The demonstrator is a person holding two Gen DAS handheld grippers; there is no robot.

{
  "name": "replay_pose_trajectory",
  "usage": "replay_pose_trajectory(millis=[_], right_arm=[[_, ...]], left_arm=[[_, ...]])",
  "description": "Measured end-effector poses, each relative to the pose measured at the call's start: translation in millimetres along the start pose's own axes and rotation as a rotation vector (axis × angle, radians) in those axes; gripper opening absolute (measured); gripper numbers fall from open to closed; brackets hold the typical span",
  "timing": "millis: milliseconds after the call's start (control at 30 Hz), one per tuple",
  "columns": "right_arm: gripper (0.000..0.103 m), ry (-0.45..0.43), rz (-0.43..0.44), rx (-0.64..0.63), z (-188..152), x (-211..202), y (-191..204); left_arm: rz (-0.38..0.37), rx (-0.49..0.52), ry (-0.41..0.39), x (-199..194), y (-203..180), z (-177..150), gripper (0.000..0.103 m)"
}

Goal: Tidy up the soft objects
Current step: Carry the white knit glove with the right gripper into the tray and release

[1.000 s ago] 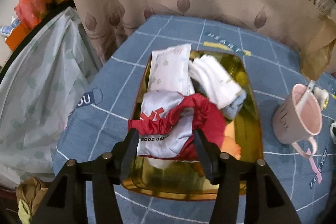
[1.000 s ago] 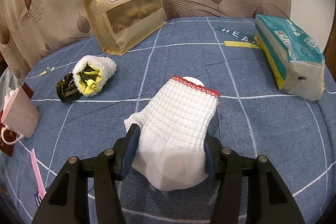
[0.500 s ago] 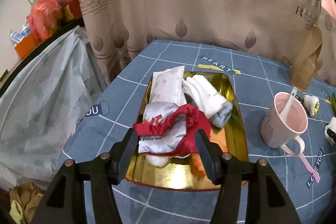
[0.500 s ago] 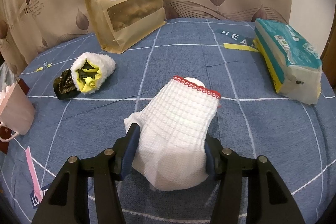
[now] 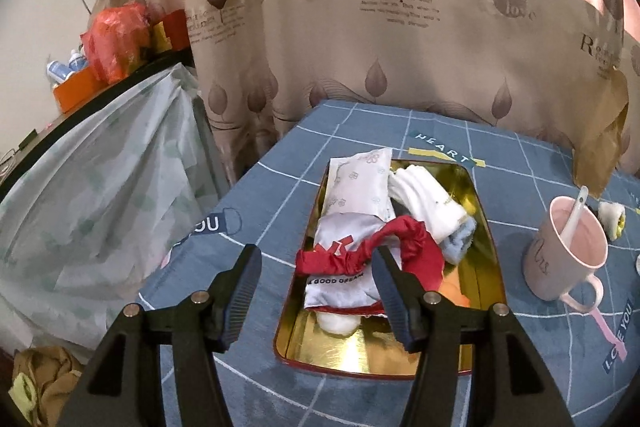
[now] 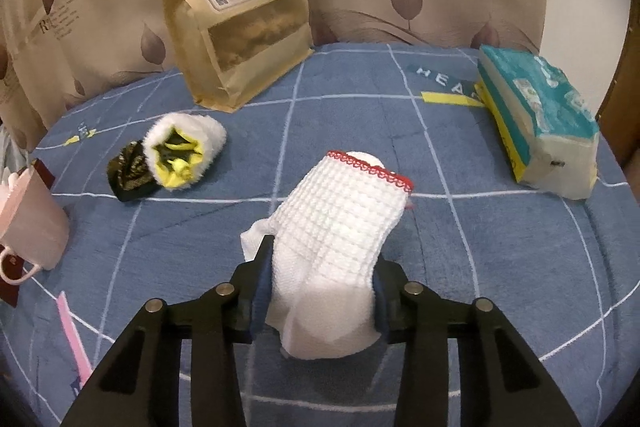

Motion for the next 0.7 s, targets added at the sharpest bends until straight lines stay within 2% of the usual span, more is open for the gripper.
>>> replay_pose_trajectory(millis=[167,367,533,700], right_arm=[[0.038,-0.051,0.035,-0.027,11.1,-36.5,13.4],[0.038,-0.118,0.138,-0.107,36.6,-73.7,72.7],[0.038,-0.128,0.246,-0.204,46.5,-89.0,147.0],[0.038,-0.108,0.372,-0.324,41.2,-100.9,224.9]], left_arm=[[0.015,-0.023,-0.005,1.2,6.8,0.5,0.059],[0.042,-0.089,-0.015,0.2,22.0,0.5,0.059],[0.070,-0.153,-0.003,2.1,37.9,-1.6,0.059],[0.100,-0.202,0.010,4.6,51.7,-3.2,0.059]])
Point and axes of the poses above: each gripper's, at about its wrist camera, not at the fingertips, and x roughly the way its jaws point, y to its left, z to its top, the point moved 2 cm from there along x, roughly the way its jaws point
